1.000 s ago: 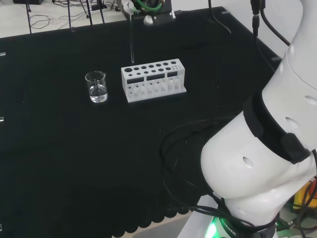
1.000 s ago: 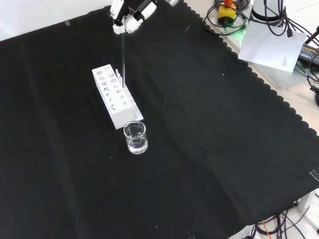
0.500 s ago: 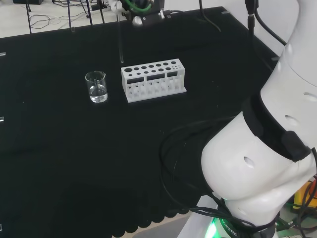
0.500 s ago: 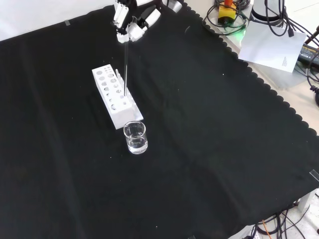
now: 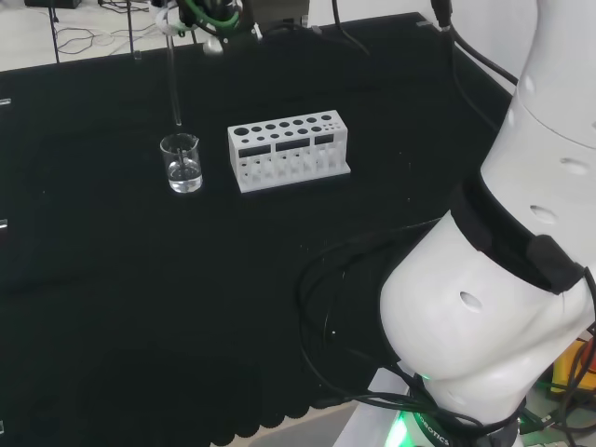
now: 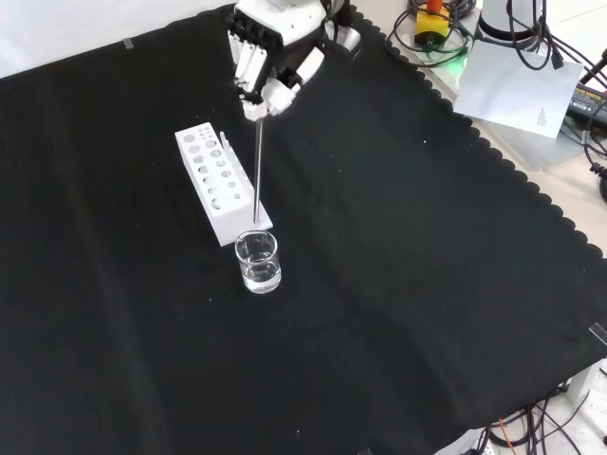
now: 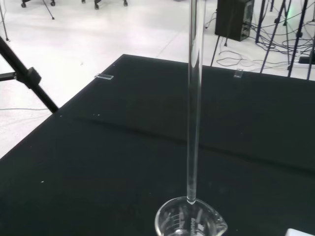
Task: Stir in the beaker to the left of the white test tube rack with the glass rod.
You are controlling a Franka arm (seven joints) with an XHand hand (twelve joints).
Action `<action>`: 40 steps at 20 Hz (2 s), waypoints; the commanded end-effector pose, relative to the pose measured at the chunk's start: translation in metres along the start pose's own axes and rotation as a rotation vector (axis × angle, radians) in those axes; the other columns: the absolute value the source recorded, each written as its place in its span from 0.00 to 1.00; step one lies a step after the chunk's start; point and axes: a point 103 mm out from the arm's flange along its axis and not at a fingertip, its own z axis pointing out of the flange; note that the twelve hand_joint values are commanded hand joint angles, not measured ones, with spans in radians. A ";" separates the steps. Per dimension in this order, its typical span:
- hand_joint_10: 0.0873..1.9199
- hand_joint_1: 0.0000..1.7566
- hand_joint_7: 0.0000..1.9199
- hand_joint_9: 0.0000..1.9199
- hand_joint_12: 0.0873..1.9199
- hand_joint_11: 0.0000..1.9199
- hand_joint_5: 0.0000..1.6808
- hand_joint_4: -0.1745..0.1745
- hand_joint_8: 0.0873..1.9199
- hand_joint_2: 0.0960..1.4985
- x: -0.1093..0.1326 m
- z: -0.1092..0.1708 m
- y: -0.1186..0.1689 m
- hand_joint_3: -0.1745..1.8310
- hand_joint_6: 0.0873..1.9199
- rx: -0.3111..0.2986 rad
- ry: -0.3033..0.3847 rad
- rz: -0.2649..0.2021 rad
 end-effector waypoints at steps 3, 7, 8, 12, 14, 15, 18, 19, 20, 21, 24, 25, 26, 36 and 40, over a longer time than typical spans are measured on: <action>0.48 0.74 0.62 0.85 0.39 0.88 0.66 0.00 0.48 0.73 0.013 0.019 0.014 0.00 0.28 0.019 0.012 -0.037; 0.48 0.75 0.63 0.85 0.39 0.88 0.66 0.00 0.48 0.73 0.012 0.034 0.017 0.00 0.28 0.039 0.001 -0.050; 0.48 0.74 0.63 0.85 0.39 0.88 0.66 0.00 0.48 0.73 0.012 0.037 0.018 0.00 0.28 0.044 0.000 -0.052; 0.48 0.75 0.63 0.85 0.39 0.88 0.66 0.00 0.48 0.73 0.010 0.044 0.022 0.00 0.28 0.050 0.000 -0.047; 0.48 0.75 0.63 0.85 0.39 0.88 0.66 0.00 0.48 0.73 0.009 0.046 0.024 0.00 0.28 0.051 0.004 -0.043; 0.48 0.75 0.63 0.85 0.39 0.88 0.66 0.00 0.48 0.73 0.009 0.047 0.025 0.00 0.27 0.053 0.003 -0.041; 0.48 0.75 0.63 0.85 0.39 0.88 0.66 0.00 0.48 0.73 0.008 0.046 0.026 0.00 0.27 0.051 0.003 -0.037; 0.48 0.75 0.63 0.85 0.39 0.88 0.66 0.00 0.48 0.73 0.007 0.047 0.027 0.00 0.27 0.053 0.000 -0.036; 0.48 0.75 0.63 0.85 0.40 0.88 0.66 0.00 0.48 0.73 0.007 0.050 0.027 0.00 0.27 0.058 -0.002 -0.037; 0.48 0.75 0.63 0.85 0.40 0.88 0.66 0.00 0.48 0.73 0.006 0.054 0.027 0.00 0.27 0.064 -0.002 -0.037; 0.48 0.75 0.63 0.85 0.40 0.88 0.66 0.00 0.48 0.73 0.004 0.070 0.028 0.00 0.27 0.086 0.004 -0.041; 0.47 0.75 0.63 0.85 0.40 0.88 0.66 0.00 0.48 0.73 0.003 0.074 0.028 0.00 0.27 0.091 0.007 -0.044; 0.47 0.75 0.63 0.85 0.40 0.88 0.66 0.00 0.47 0.73 0.003 0.079 0.029 0.00 0.27 0.095 0.011 -0.046; 0.47 0.75 0.63 0.85 0.40 0.88 0.66 0.00 0.47 0.73 0.008 0.103 0.032 0.00 0.27 0.121 0.012 -0.061; 0.47 0.75 0.63 0.85 0.40 0.88 0.66 0.00 0.47 0.73 0.011 0.106 0.036 0.00 0.27 0.125 0.017 -0.070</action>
